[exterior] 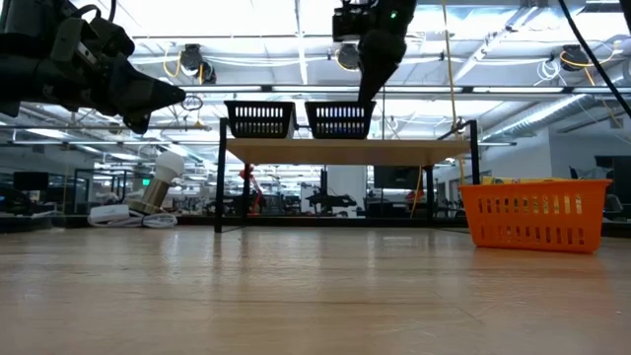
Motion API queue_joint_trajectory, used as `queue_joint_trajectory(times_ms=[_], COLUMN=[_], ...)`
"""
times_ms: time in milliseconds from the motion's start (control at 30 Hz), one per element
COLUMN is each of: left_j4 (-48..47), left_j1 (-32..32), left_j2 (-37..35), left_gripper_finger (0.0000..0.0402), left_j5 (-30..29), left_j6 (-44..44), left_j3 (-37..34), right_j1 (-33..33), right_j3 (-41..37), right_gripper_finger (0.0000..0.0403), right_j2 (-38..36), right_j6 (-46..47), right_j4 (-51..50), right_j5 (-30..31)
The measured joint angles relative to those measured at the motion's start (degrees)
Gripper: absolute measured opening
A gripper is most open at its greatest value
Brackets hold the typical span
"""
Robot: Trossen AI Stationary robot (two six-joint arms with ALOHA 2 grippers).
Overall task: Pick & Place Office Desk Supplies
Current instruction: Put the orange bin filled with crayon boxes on the shelf
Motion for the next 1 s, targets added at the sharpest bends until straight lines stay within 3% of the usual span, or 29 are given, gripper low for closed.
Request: queue_joint_trajectory(times_ms=[300,467,667,833,1000], left_j4=[-1.4,-1.3,4.0,10.7,12.2], left_j1=[0.0,0.0,0.0,0.0,0.0], left_j2=[0.0,0.0,-0.1,-1.7,-4.2], left_gripper_finger=[0.0019,0.0019,0.0019,0.0019,0.0019], left_j5=[-0.1,-2.7,-3.0,-3.7,-1.7], left_j6=[0.9,1.5,7.9,10.5,9.5], left_j3=[0.0,0.0,0.0,0.0,0.0], right_j1=[4.2,6.5,8.6,10.0,11.3], right_j3=[0.0,-3.1,-24.5,-44.9,-63.6], right_gripper_finger=[0.0244,0.021,0.0105,0.0013,0.002], right_j2=[-13.7,-25.9,-44.1,-54.7,-58.7], right_j6=[1.8,8.3,11.5,14.0,17.1], right_j4=[2.1,7.9,27.3,39.8,56.6], right_j5=[0.1,0.2,-0.1,2.7,2.8])
